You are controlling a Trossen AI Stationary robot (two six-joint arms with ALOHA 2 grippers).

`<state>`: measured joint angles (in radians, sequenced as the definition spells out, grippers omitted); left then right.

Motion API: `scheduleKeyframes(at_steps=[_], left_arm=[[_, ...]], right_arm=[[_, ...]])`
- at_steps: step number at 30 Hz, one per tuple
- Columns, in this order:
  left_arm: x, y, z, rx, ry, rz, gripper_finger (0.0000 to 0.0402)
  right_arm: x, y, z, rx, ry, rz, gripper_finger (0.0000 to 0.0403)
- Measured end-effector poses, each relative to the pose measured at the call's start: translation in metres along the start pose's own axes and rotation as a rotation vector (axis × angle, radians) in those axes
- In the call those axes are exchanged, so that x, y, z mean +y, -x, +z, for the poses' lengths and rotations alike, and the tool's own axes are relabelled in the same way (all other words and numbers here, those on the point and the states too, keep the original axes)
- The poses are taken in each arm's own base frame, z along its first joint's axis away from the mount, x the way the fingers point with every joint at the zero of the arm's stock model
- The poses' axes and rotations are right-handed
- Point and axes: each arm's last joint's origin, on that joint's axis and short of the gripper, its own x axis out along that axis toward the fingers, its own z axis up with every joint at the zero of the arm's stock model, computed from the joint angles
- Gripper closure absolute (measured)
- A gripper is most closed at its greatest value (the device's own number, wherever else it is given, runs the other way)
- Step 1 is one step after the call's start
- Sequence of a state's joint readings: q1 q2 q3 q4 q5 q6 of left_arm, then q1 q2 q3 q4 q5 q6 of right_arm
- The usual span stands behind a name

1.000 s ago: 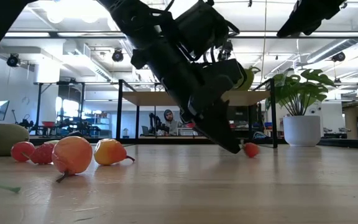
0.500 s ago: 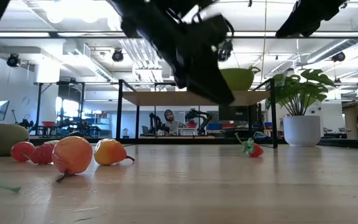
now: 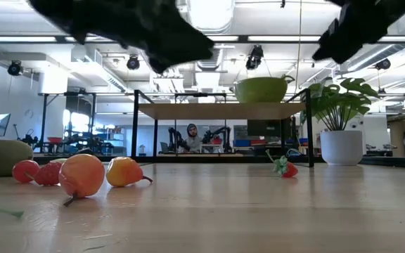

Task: Build produce basket
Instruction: Put the strawberry into the green basket

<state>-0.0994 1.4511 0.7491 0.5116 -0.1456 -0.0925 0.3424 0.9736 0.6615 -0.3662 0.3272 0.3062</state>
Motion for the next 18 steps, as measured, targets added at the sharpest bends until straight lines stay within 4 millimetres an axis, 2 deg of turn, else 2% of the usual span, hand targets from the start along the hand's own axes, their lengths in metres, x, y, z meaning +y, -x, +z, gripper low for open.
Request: scheduleKeyframes(at_steps=[5,9,18], left_arm=[[0.007,0.041,-0.005,-0.085,0.020,0.006,0.0238],[0.012,0.066,-0.010,-0.128,0.051,0.014,0.0239],[0.019,0.101,-0.035,-0.137,0.095,0.011,0.0238]], right_arm=[[0.008,-0.028,-0.008,0.110,0.041,-0.032,0.0378],[0.016,-0.047,-0.007,0.172,0.056,-0.039,0.0349],[0.028,-0.079,-0.003,0.210,0.067,-0.050,0.0258]])
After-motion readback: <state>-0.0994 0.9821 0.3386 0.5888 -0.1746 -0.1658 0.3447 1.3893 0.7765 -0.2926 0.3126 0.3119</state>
